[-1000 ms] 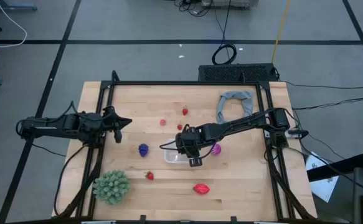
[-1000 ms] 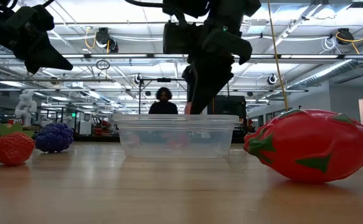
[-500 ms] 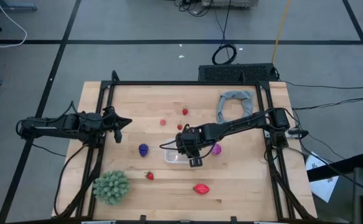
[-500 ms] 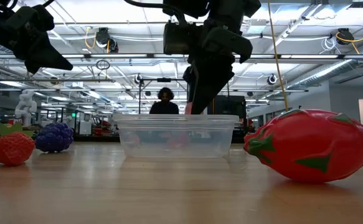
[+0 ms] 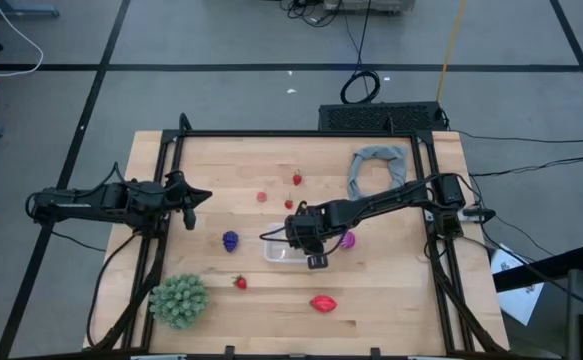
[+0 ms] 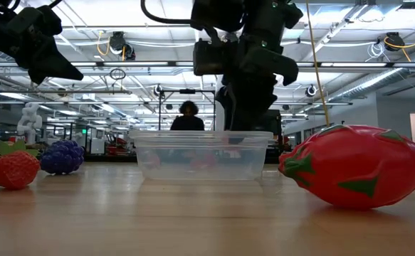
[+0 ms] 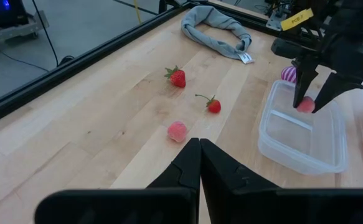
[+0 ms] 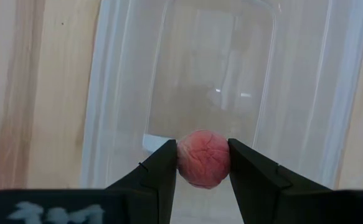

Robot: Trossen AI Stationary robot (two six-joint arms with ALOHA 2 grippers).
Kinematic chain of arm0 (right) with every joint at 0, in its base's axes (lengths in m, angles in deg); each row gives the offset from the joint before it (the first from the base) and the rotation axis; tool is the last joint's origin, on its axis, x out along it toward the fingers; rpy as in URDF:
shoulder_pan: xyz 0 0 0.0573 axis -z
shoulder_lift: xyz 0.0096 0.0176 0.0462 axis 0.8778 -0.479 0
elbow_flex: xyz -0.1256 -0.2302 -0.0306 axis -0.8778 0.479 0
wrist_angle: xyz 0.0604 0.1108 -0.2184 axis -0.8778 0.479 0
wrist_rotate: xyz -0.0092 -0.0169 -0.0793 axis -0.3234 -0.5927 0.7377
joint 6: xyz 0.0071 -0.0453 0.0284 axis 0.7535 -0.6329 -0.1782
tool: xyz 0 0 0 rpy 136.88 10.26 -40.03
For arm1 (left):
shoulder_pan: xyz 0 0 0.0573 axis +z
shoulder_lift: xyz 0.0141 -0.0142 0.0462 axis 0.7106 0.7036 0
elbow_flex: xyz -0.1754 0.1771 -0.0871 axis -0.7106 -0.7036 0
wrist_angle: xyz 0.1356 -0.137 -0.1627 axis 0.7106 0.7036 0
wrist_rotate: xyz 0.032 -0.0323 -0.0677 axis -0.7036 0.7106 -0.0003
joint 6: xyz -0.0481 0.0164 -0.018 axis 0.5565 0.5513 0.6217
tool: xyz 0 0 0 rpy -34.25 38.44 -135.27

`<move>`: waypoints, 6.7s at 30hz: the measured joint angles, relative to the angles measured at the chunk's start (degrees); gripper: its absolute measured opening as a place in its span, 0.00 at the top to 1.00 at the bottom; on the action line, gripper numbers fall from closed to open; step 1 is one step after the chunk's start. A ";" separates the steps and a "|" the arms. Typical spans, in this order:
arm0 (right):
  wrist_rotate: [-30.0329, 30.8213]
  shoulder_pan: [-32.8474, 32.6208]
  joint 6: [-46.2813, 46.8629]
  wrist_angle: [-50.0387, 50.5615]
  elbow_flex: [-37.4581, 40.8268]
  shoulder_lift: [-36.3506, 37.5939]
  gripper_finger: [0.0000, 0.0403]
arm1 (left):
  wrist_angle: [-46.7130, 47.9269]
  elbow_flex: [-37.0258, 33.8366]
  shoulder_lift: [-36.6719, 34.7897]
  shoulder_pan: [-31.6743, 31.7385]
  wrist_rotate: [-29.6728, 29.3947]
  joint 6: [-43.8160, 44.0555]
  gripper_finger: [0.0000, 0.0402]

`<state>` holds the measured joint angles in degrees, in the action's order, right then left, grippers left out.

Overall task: Pick and placing Produce into tupperware
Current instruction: Put the right peach into the bin, then put the peach into the bin

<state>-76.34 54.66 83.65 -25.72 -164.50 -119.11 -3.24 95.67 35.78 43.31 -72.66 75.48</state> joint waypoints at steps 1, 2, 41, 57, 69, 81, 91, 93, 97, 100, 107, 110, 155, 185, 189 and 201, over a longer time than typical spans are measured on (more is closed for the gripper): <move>-0.05 0.00 -0.15 -0.65 0.43 0.02 0.69 | 0.00 0.00 0.00 0.00 0.00 0.02 0.98; -0.10 0.00 -0.25 -1.35 1.02 0.02 0.69 | 0.00 0.00 0.00 0.01 0.00 0.02 0.98; 12.66 2.02 -16.50 2.14 -6.96 0.74 0.56 | 0.02 0.00 0.00 0.01 0.00 -0.72 0.98; 23.00 11.62 -18.61 11.22 -7.33 9.50 0.56 | -16.45 0.02 7.25 0.01 0.35 -10.27 0.98; 23.02 15.62 -16.22 11.58 -7.33 24.83 0.56 | -16.31 14.74 34.92 3.08 2.04 -14.26 0.92; 22.87 15.69 -16.62 14.12 -7.30 33.01 0.56 | -4.32 29.20 53.18 6.95 2.44 -13.23 0.60; 22.85 15.69 -16.50 15.61 -7.07 33.35 0.56 | 1.69 31.23 59.53 13.65 10.63 0.32 0.42; 22.84 15.69 -16.74 15.12 -6.30 33.35 0.56 | 2.38 31.23 60.27 15.29 13.68 2.02 0.41; 22.83 15.69 -16.98 15.07 -4.99 33.27 0.56 | 1.29 31.23 61.96 17.53 17.66 2.84 0.41; 22.83 15.69 -18.10 15.01 -3.98 33.31 0.56 | 0.31 31.21 63.81 18.69 19.51 2.85 0.41; 22.83 15.86 -19.47 13.06 -3.17 33.27 0.56 | -0.34 31.25 68.14 19.79 22.09 3.06 0.41; 22.83 16.10 -19.79 12.38 -3.15 33.27 0.56 | 1.02 31.15 69.71 20.42 22.64 3.08 0.41; 22.83 16.87 -21.01 9.74 -3.15 33.27 0.56 | -9.21 31.19 79.52 22.90 24.24 -1.23 0.41; 22.76 16.85 -20.84 9.74 -3.15 33.27 0.56 | -9.42 31.19 82.93 23.12 25.10 -0.49 0.41; 22.76 16.85 -20.84 9.73 -3.15 33.27 0.56 | -9.51 31.19 82.88 23.27 25.13 -0.52 0.41; 22.76 16.85 -20.84 9.74 -3.15 33.27 0.56 | -9.51 31.19 82.86 23.31 25.31 -1.23 0.55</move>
<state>-53.57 71.51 62.82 -15.98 -167.65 -85.84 -12.75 126.86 118.64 66.62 -47.35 74.25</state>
